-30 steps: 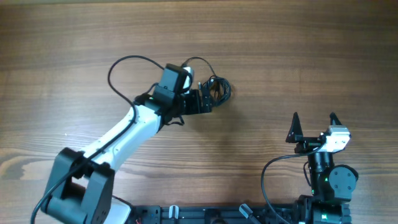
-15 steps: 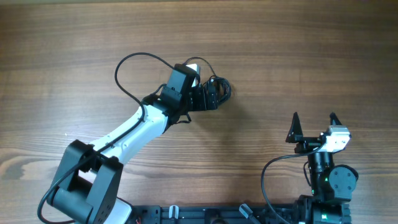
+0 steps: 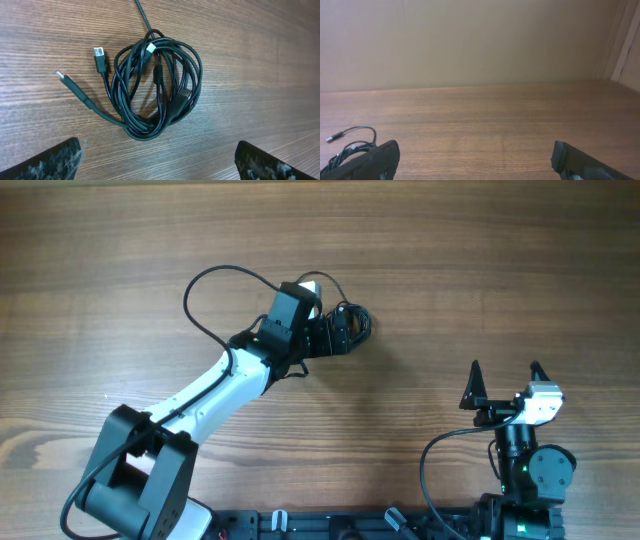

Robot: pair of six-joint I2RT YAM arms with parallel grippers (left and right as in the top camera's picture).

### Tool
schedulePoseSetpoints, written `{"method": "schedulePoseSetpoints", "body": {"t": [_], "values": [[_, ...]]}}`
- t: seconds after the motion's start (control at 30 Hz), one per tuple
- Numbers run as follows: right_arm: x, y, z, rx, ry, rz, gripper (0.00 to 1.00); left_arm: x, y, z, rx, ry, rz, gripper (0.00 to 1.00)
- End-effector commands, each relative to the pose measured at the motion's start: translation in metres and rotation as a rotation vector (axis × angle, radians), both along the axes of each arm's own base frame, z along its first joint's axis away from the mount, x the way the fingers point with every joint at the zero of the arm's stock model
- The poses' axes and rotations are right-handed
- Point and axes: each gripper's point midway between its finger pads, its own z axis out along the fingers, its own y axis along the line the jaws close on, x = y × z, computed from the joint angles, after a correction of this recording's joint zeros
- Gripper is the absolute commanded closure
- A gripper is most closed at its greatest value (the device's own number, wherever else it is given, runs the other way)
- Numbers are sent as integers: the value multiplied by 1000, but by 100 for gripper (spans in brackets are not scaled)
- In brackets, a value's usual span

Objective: Untangle cables
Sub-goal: 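Lower the left gripper and grasp the black cable bundle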

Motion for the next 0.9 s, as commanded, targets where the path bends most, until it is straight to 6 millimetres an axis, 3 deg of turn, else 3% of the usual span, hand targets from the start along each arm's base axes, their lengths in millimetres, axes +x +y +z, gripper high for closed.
{"method": "schedulePoseSetpoints", "body": {"t": [0.0, 0.13, 0.27, 0.37, 0.5, 0.63, 0.73, 0.87], "values": [[0, -2, 2, 13, -10, -12, 0, 7, 2, 0, -8, 8, 66, 4], [0, -2, 2, 13, -10, -13, 0, 13, 7, -11, -19, 46, 172, 7], [0, -2, 2, 13, -10, -13, 0, 19, -11, -34, -1, 13, 113, 7], [0, -2, 2, 13, -10, -13, 0, 29, -4, -42, 63, -43, 113, 13], [0, -2, 2, 13, -10, -13, 0, 50, 9, -36, 193, -197, 86, 19], [0, -2, 2, 13, -10, -13, 0, 57, -1, -24, 157, -254, 81, 31], [0, -2, 2, 13, -10, -13, 0, 53, -20, -18, 194, -330, -12, 28], [0, -2, 2, 13, -9, -13, 0, 58, 0, -33, 350, -357, 82, 36]]}}
